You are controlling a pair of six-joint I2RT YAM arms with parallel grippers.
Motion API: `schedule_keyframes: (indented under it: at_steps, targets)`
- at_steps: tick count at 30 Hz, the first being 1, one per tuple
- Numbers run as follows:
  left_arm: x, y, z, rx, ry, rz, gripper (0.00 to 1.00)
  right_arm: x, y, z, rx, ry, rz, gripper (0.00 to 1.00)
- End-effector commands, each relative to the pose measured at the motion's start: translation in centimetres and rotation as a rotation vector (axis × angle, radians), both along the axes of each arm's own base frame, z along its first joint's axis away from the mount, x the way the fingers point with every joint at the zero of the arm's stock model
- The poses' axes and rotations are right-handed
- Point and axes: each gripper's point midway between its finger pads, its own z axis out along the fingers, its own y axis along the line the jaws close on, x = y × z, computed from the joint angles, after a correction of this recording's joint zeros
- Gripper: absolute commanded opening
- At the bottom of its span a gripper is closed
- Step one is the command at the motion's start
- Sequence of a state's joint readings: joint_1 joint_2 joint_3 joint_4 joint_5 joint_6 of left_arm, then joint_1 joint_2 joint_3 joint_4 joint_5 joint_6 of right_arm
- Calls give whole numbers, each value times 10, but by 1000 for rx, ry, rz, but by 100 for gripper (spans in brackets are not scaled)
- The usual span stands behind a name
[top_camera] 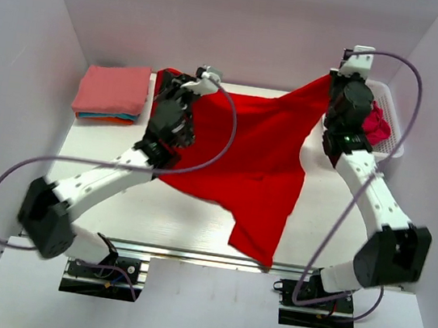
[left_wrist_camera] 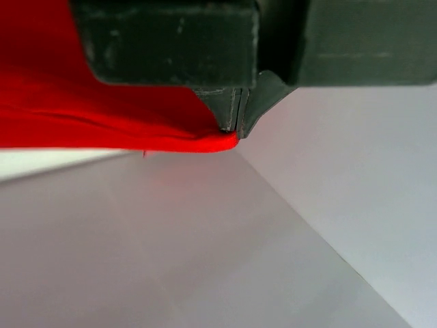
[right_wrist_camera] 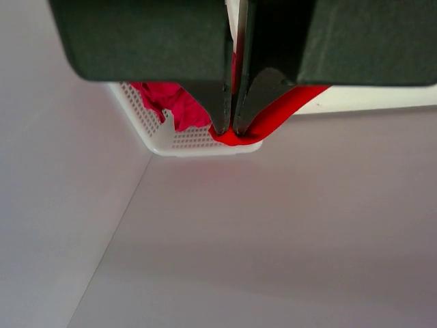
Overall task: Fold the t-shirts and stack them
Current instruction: Flatten out the tshirt
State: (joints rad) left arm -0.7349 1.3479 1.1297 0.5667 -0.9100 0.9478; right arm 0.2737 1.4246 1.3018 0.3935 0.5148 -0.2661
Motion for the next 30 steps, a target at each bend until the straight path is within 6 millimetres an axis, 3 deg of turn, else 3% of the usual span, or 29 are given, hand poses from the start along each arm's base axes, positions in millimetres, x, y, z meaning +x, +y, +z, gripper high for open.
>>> schedule_keyframes:
  at_steps: [1,2,3,4,8,12,16,17,19,21,30]
  targets:
    - [39,11,-28,-52,32,84,0,9,-11,43,35,-131,-72,0]
    - [46,16,-22,-69,16,112,0,21,-9,29,23,-102,-81,0]
    - [55,27,-22,-90,2,142,0,23,-11,30,23,-102,-98,0]
    - [60,31,-20,-111,-11,153,0,22,-14,44,35,-130,-115,0]
    - [74,38,3,-210,-61,140,0,20,-13,65,29,-167,-106,0]
    - [63,47,30,-293,-97,88,0,-4,-11,100,44,-234,-61,0]
    - [34,56,66,-357,-156,18,0,-43,-8,150,52,-313,27,0]
    - [18,62,84,-380,-192,-12,0,-57,-11,164,62,-344,27,0]
    - [4,66,90,-397,-199,-43,0,-76,-11,184,59,-377,57,0]
    - [-23,79,114,-424,-259,-66,0,-97,-11,204,59,-425,89,0]
    - [-99,97,169,-488,-354,-244,0,-193,-23,279,61,-601,163,0]
